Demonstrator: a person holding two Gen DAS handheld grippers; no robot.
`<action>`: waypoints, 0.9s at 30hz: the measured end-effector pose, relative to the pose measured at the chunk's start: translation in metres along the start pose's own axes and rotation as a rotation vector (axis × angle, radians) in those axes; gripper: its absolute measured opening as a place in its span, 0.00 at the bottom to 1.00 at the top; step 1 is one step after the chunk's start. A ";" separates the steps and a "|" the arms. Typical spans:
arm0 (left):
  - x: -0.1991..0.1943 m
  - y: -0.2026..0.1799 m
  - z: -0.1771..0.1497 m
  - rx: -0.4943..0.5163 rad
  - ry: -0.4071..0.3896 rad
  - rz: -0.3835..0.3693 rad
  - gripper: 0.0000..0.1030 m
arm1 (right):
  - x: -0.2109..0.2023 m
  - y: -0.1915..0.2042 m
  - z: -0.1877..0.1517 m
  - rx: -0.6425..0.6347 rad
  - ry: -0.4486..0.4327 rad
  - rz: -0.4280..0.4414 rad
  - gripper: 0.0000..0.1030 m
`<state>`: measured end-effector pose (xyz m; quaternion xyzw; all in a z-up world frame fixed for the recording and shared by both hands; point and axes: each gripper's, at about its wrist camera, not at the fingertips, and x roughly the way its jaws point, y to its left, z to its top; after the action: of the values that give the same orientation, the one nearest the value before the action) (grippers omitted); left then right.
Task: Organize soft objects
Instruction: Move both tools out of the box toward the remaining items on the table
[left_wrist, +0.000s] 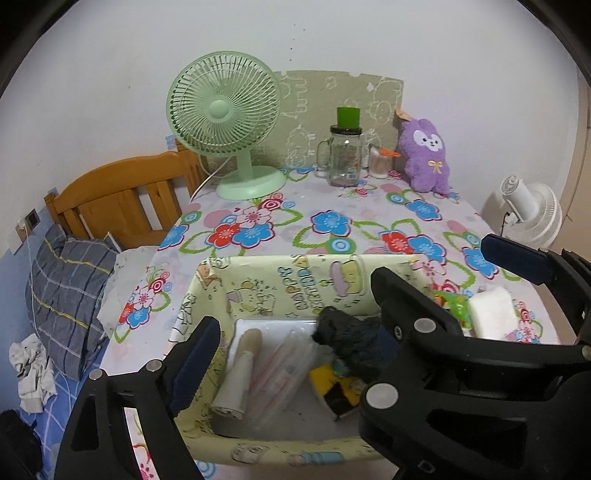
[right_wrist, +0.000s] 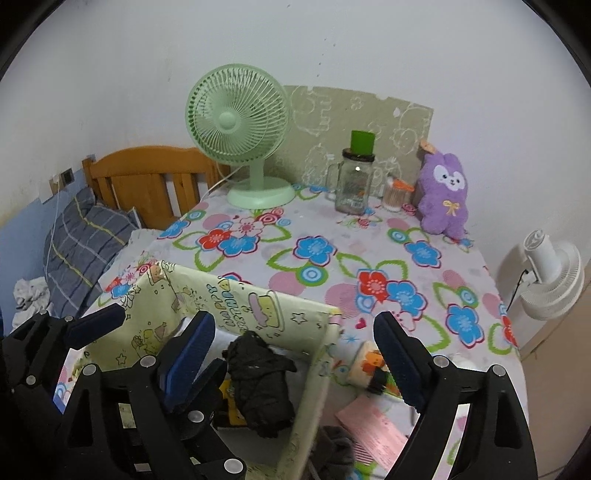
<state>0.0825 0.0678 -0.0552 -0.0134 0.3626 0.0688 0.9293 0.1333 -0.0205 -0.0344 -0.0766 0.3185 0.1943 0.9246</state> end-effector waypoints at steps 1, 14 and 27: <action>-0.003 -0.003 0.000 0.002 -0.005 -0.004 0.86 | -0.004 -0.002 -0.001 0.002 -0.006 -0.003 0.88; -0.029 -0.032 -0.002 0.005 -0.058 -0.040 0.86 | -0.042 -0.029 -0.011 0.039 -0.062 -0.025 0.97; -0.046 -0.059 -0.007 -0.013 -0.085 -0.069 0.86 | -0.072 -0.054 -0.022 0.086 -0.071 -0.077 0.98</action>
<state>0.0520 0.0039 -0.0310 -0.0289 0.3216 0.0394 0.9456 0.0909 -0.0978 -0.0065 -0.0422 0.2903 0.1476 0.9445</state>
